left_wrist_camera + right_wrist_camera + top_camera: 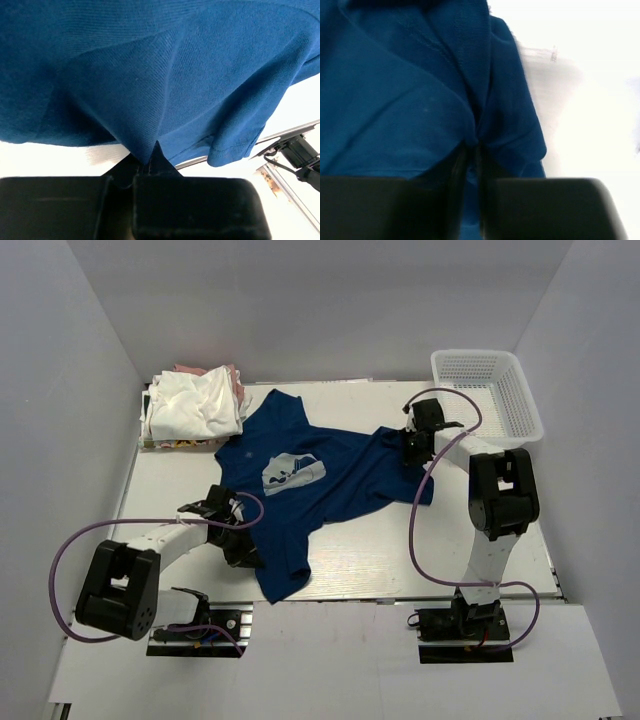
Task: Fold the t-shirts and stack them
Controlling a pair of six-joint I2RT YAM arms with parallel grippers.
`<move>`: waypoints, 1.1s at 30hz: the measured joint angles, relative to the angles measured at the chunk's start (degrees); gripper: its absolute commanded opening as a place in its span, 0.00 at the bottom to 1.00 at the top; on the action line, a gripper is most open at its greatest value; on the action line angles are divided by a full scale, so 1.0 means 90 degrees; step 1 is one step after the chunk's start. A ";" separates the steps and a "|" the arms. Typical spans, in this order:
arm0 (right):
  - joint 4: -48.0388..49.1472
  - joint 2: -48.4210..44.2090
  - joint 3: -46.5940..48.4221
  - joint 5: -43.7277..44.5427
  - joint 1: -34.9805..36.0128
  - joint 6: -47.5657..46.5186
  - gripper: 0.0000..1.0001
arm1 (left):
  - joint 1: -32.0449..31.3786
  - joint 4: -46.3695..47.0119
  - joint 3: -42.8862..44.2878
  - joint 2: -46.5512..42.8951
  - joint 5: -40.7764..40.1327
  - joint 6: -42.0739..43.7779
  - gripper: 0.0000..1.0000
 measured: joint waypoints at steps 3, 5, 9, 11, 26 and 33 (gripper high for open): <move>0.0027 0.0000 0.0000 -0.0226 -0.0002 0.0017 0.00 | 0.0000 -0.0019 0.0024 0.0022 0.0002 0.0002 0.00; 0.0049 0.0000 0.0000 -0.0287 -0.0002 0.0049 0.00 | 0.0000 -0.0053 0.0083 0.0041 0.0000 0.0022 0.00; 0.0056 -0.0102 -0.0019 -0.0299 -0.0002 0.0085 0.00 | 0.0000 -0.0216 0.0418 -0.0078 0.0015 0.0100 0.00; 0.0063 -0.0325 -0.0085 -0.0296 0.0000 0.0102 0.00 | 0.0000 -0.0291 0.0714 -0.0274 0.0022 0.0175 0.00; 0.0163 -0.3466 -0.0636 0.0357 0.0000 0.0408 0.00 | 0.0002 -0.0355 0.3645 -0.2645 -0.2157 0.0695 0.00; 0.0168 -0.5202 -0.0559 0.0712 -0.0007 0.0410 0.00 | 0.0005 -0.0248 0.5110 -0.3453 -0.3844 0.0682 0.00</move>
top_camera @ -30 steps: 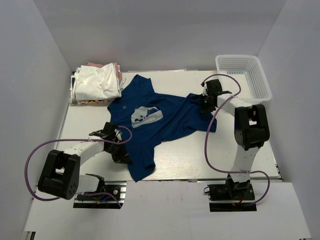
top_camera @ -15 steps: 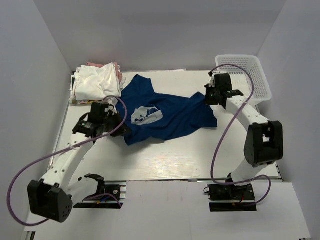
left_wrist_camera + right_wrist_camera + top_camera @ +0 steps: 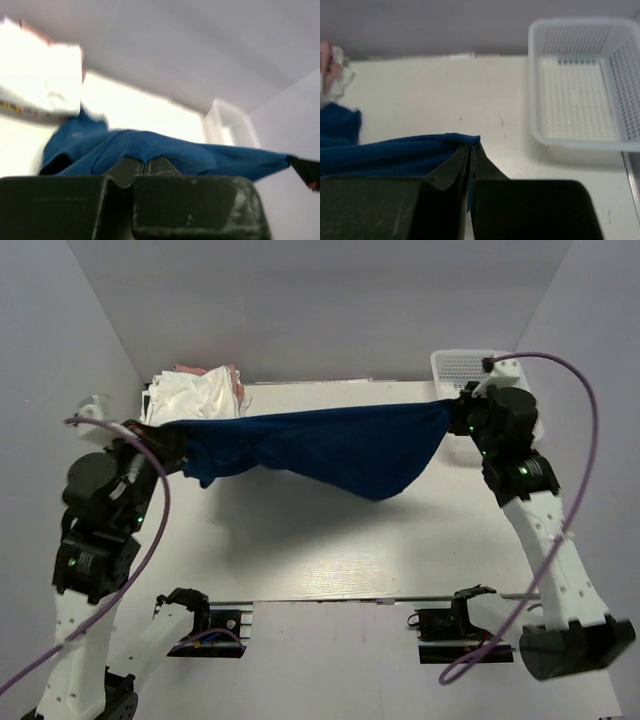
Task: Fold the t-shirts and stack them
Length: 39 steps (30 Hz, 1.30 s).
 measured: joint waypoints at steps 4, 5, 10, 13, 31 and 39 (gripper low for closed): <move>-0.0027 -0.0964 0.0359 -0.0005 0.0015 -0.0029 0.00 | 0.0000 -0.0017 0.0945 -0.0097 -0.0126 0.0090 0.00; -0.0066 -0.1168 0.0585 -0.0007 0.0015 -0.0036 0.00 | 0.0000 -0.0046 0.1246 -0.0075 -0.0124 0.0126 0.00; -0.0158 -0.2011 0.1649 -0.0126 0.0024 -0.0114 0.00 | -0.0002 -0.0141 0.2594 -0.0049 -0.0051 0.0379 0.00; -0.0396 -0.2431 0.2395 -0.0236 0.0024 -0.0202 0.00 | -0.0002 -0.0245 0.3453 -0.0058 0.0073 0.0522 0.00; -0.0287 -0.1690 0.1596 -0.0061 0.0017 -0.0187 0.00 | 0.0002 0.0345 0.2443 0.0913 -0.0491 0.0658 0.02; 0.0903 0.0102 -0.2392 -0.0240 0.0007 0.0017 0.11 | 0.0083 0.1222 -0.1741 0.3623 -0.1571 0.0170 1.00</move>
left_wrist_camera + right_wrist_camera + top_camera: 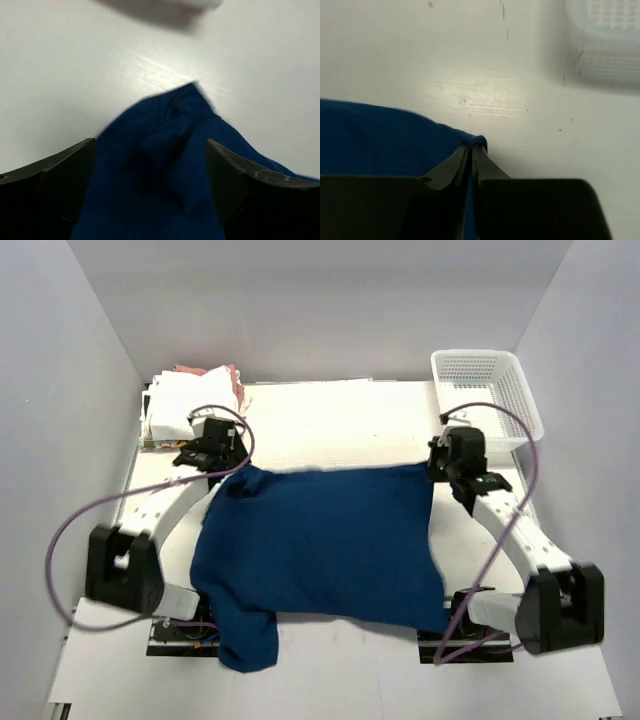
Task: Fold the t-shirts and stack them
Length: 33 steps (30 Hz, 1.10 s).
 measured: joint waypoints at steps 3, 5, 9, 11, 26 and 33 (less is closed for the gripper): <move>0.0097 0.0821 -0.0090 0.0036 -0.0002 -0.0039 0.56 | 0.0002 -0.0187 0.0095 0.1112 -0.0097 -0.0041 1.00; 0.0012 0.1343 0.0272 0.0121 0.0000 -0.0092 0.68 | 0.0007 -0.0457 0.0848 0.1836 -0.0248 -0.0151 1.00; 0.0080 0.1532 0.0658 0.0134 0.0000 -0.0102 0.90 | 0.0012 -0.0483 0.1484 0.2273 -0.0347 -0.0253 1.00; 0.0041 0.1314 0.0651 0.0046 0.0000 -0.0027 0.90 | 0.0012 -0.0335 0.1110 0.1921 -0.0146 -0.0243 1.00; 0.0221 0.0636 -0.1331 -0.2035 0.0151 0.0920 0.90 | -0.0058 0.0138 -0.0750 0.1423 0.1994 -0.0092 0.91; 0.0413 0.1224 -0.1515 -0.2293 0.0282 0.0996 0.90 | -0.0058 0.0648 -0.0678 0.2047 0.2271 -0.0058 0.49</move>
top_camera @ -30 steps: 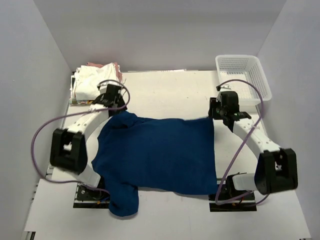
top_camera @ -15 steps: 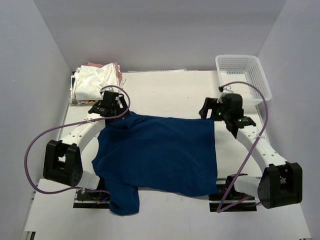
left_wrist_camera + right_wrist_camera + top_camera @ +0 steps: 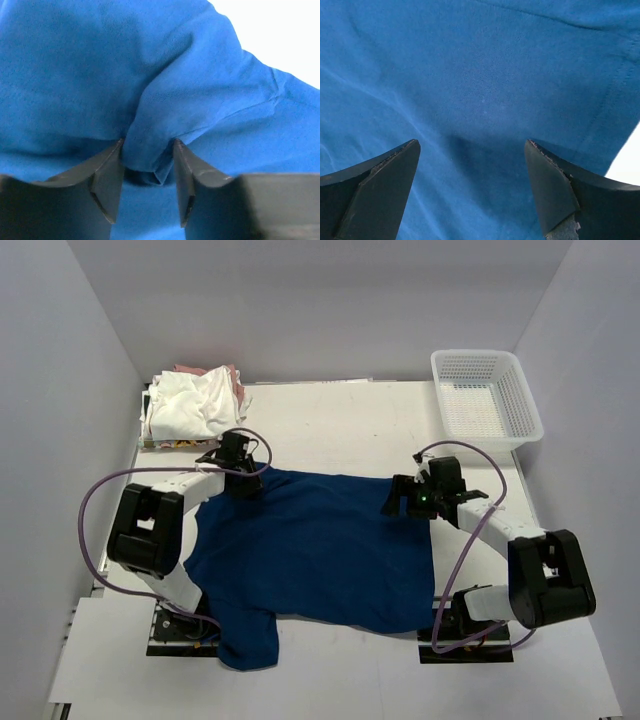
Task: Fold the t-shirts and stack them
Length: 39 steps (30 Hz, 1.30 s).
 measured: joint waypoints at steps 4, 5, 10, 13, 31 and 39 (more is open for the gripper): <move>0.0034 0.0165 0.0000 0.0007 0.0046 -0.0007 0.90 | 0.0000 0.0010 0.0240 0.0272 0.0024 0.0070 0.48; 0.0036 0.0197 0.0000 0.0012 0.0049 -0.0010 0.90 | 0.0000 0.0005 0.0274 0.0279 0.0046 0.0092 0.48; 0.0124 0.0352 0.0005 0.0022 0.0051 -0.0017 0.90 | 0.0000 -0.0046 0.0401 0.0277 0.0090 0.0168 0.15; 0.0216 0.0423 0.0029 0.0019 0.0058 -0.0022 0.90 | 0.0000 -0.0158 0.0474 0.0277 0.0029 0.0214 0.00; 0.0357 0.0733 0.0265 0.0034 0.0066 -0.0046 0.90 | 0.0068 -0.0228 0.6139 0.4065 -0.0408 0.2222 1.00; 0.0301 0.0690 0.0265 0.0148 0.0104 -0.0061 0.90 | 0.0056 -0.0034 0.3988 0.2509 -0.0010 0.2293 1.00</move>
